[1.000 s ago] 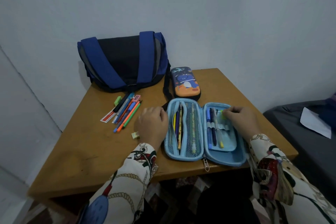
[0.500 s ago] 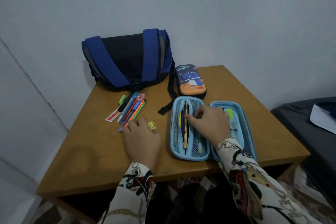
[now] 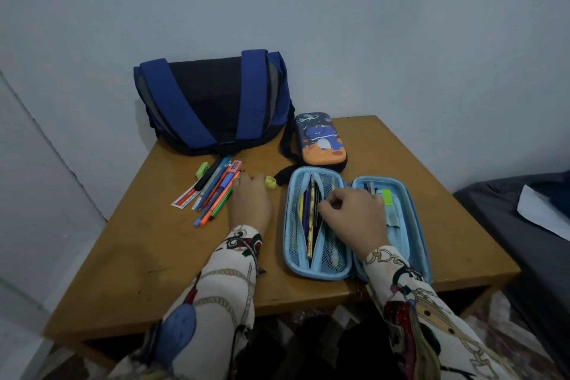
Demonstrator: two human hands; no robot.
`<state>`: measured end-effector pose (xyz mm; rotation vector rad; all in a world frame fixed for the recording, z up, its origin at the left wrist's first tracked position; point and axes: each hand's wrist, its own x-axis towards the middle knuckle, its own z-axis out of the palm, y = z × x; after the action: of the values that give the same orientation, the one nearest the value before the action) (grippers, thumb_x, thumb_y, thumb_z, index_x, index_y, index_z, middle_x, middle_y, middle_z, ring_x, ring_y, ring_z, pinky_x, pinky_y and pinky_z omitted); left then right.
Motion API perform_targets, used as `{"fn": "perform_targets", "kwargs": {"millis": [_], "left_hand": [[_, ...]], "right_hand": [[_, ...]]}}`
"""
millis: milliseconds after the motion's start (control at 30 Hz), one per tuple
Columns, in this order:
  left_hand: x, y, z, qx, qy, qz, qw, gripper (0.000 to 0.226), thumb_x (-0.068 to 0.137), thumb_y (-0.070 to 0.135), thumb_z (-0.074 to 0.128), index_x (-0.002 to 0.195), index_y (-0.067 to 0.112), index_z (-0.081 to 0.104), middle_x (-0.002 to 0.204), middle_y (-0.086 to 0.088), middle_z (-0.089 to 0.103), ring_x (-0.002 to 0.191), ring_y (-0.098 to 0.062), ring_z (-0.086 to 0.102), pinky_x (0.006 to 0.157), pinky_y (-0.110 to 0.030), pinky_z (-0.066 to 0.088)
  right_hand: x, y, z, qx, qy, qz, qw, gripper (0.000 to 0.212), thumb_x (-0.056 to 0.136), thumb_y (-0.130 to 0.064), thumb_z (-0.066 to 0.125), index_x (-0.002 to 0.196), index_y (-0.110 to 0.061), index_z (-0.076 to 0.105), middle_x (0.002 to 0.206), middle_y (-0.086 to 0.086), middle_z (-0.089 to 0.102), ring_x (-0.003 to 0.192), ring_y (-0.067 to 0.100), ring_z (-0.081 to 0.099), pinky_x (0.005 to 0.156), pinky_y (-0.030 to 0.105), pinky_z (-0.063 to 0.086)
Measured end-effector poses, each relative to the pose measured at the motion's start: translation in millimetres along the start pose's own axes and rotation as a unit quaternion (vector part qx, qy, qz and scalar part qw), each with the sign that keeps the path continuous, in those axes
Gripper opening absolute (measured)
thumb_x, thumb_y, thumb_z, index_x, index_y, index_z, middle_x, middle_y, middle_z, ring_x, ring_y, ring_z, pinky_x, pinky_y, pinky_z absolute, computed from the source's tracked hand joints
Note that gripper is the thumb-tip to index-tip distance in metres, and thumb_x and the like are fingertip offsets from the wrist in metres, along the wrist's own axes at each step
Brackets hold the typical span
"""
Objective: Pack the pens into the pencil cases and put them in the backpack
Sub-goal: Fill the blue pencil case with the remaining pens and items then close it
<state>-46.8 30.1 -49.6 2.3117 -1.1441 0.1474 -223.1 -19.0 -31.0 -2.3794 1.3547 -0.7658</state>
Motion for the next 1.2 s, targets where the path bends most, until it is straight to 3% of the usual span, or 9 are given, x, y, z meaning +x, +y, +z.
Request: {"fn": "perform_targets", "kwargs": {"millis": [200, 333, 633, 733, 867, 933, 1000, 1100, 1200], "left_hand": [[2.3, -2.7, -2.9, 0.010, 0.035, -0.003, 0.999, 0.024, 0.097, 0.014, 0.046, 0.113, 0.008, 0.063, 0.118, -0.013, 0.057, 0.113, -0.028, 0.046, 0.088, -0.039, 0.042], [-9.1, -19.8, -14.5, 0.062, 0.094, -0.094, 0.989, 0.032, 0.093, 0.011, 0.046, 0.120, 0.006, 0.063, 0.119, -0.015, 0.060, 0.112, -0.033, 0.045, 0.091, -0.044, 0.037], [-12.3, -23.5, -20.1, 0.092, 0.021, -0.118, 0.989, 0.032, 0.097, 0.020, 0.044, 0.117, 0.005, 0.063, 0.115, -0.012, 0.060, 0.115, -0.030, 0.047, 0.097, -0.043, 0.038], [-12.2, -21.2, -21.0, 0.044, 0.040, -0.097, 0.993, 0.032, 0.099, 0.022, 0.043, 0.114, 0.005, 0.065, 0.109, -0.012, 0.060, 0.103, -0.026, 0.052, 0.088, -0.039, 0.044], [-24.3, -2.8, -36.6, -0.206, 0.029, -0.057, 0.976, 0.031, 0.099, 0.025, 0.047, 0.123, 0.015, 0.062, 0.116, -0.004, 0.061, 0.087, -0.011, 0.056, 0.077, -0.030, 0.050], [-33.4, 13.7, -51.0, -0.264, -0.007, -0.040, 0.964, 0.026, 0.097, 0.027, 0.050, 0.120, 0.024, 0.063, 0.110, 0.004, 0.064, 0.081, -0.005, 0.058, 0.067, -0.021, 0.051], [-43.2, 32.8, -63.1, -0.259, -0.059, -0.020, 0.964, 0.014, 0.097, 0.024, 0.052, 0.102, 0.027, 0.064, 0.096, 0.006, 0.066, 0.072, -0.004, 0.058, 0.051, -0.010, 0.043], [-51.9, 53.2, -60.3, -0.195, -0.095, 0.020, 0.976, 0.014, 0.093, 0.018, 0.052, 0.084, 0.016, 0.063, 0.087, -0.005, 0.068, 0.074, -0.018, 0.063, 0.064, -0.031, 0.054], [-52.7, 60.6, -48.2, -0.098, -0.108, 0.047, 0.988, 0.019, 0.093, 0.019, 0.049, 0.086, 0.008, 0.063, 0.078, -0.007, 0.062, 0.068, -0.021, 0.058, 0.051, -0.034, 0.043]], "right_hand": [[-0.4, 2.2, 1.8, 0.008, 0.017, -0.010, 1.000, 0.026, 0.088, -0.033, 0.055, 0.066, -0.021, 0.061, 0.063, -0.006, 0.056, 0.075, 0.016, 0.053, 0.088, 0.036, 0.027], [-1.7, 2.8, 2.3, 0.011, 0.030, -0.015, 0.999, 0.025, 0.088, -0.032, 0.055, 0.068, -0.020, 0.062, 0.067, -0.006, 0.058, 0.077, 0.016, 0.054, 0.084, 0.033, 0.023], [-2.1, 3.2, 3.5, 0.026, 0.044, -0.026, 0.998, 0.025, 0.089, -0.029, 0.057, 0.067, -0.017, 0.060, 0.068, -0.005, 0.058, 0.076, 0.017, 0.053, 0.084, 0.031, 0.021], [-2.1, 3.4, 2.9, 0.034, 0.049, -0.029, 0.998, 0.025, 0.089, -0.028, 0.057, 0.066, -0.017, 0.059, 0.069, -0.005, 0.058, 0.075, 0.016, 0.053, 0.084, 0.030, 0.021], [-1.5, 3.5, 3.4, 0.038, 0.054, -0.032, 0.997, 0.026, 0.088, -0.027, 0.058, 0.065, -0.015, 0.059, 0.067, -0.003, 0.059, 0.072, 0.015, 0.053, 0.083, 0.029, 0.021], [-1.0, 4.2, 3.9, 0.042, 0.057, -0.035, 0.997, 0.027, 0.088, -0.026, 0.059, 0.063, -0.016, 0.057, 0.065, -0.003, 0.058, 0.071, 0.015, 0.053, 0.082, 0.030, 0.021], [-0.8, 4.4, 4.6, 0.046, 0.058, -0.037, 0.997, 0.028, 0.087, -0.025, 0.060, 0.061, -0.017, 0.055, 0.065, -0.003, 0.058, 0.071, 0.015, 0.053, 0.082, 0.031, 0.023], [-0.7, 5.5, 4.9, 0.048, 0.061, -0.040, 0.996, 0.030, 0.087, -0.025, 0.061, 0.059, -0.019, 0.052, 0.063, -0.003, 0.057, 0.070, 0.016, 0.053, 0.081, 0.032, 0.025], [-1.1, 6.5, 5.2, 0.058, 0.064, -0.047, 0.995, 0.031, 0.087, -0.025, 0.060, 0.058, -0.019, 0.051, 0.062, -0.002, 0.057, 0.069, 0.016, 0.053, 0.080, 0.033, 0.028]]}}
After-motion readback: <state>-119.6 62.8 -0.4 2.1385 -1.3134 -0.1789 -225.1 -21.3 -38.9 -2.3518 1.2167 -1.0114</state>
